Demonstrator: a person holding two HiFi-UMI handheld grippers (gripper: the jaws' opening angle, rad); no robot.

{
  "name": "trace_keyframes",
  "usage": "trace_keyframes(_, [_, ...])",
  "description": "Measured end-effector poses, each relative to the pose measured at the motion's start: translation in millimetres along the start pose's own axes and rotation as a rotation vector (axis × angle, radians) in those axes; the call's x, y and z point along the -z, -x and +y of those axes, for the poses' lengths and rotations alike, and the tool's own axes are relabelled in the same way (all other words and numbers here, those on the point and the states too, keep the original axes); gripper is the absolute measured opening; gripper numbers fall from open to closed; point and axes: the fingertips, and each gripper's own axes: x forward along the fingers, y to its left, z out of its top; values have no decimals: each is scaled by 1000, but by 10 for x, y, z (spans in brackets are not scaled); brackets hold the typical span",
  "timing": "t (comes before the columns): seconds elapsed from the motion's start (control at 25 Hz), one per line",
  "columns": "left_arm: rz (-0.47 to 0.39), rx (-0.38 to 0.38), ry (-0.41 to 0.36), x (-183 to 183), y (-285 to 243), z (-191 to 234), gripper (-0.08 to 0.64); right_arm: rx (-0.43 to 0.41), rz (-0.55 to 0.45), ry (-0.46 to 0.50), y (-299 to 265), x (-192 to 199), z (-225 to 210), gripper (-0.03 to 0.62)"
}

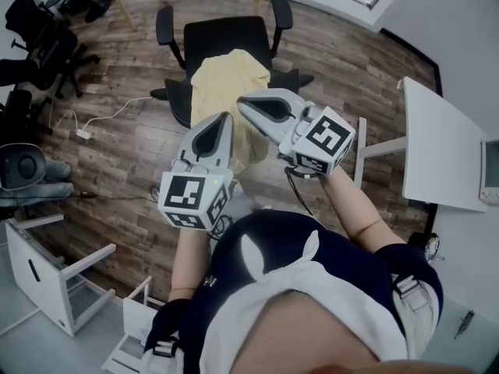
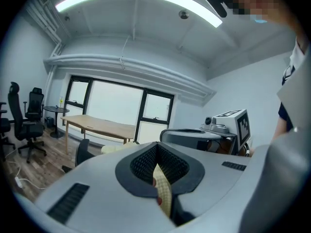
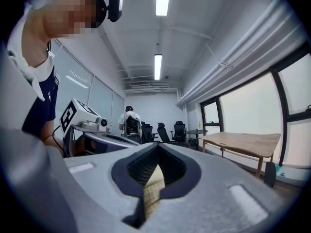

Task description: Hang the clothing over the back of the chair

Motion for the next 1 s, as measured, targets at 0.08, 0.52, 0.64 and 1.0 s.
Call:
trace_keyframes(0.08, [3,15,-3,48,29,-76,5,4,-12,-16,65,25,50,0])
trace_keyframes(0.52, [-17,1,48,207,208,-328,6,51,4,-19,383,248,279,-2])
trace_keyframes(0.64, [-8,5,13,264,226,-418,5,67,5,-33,444,295,316,-1])
trace_keyframes(1.0, [-11,48,46,394,283,-623,5,109,32,-63,601,454,409,0])
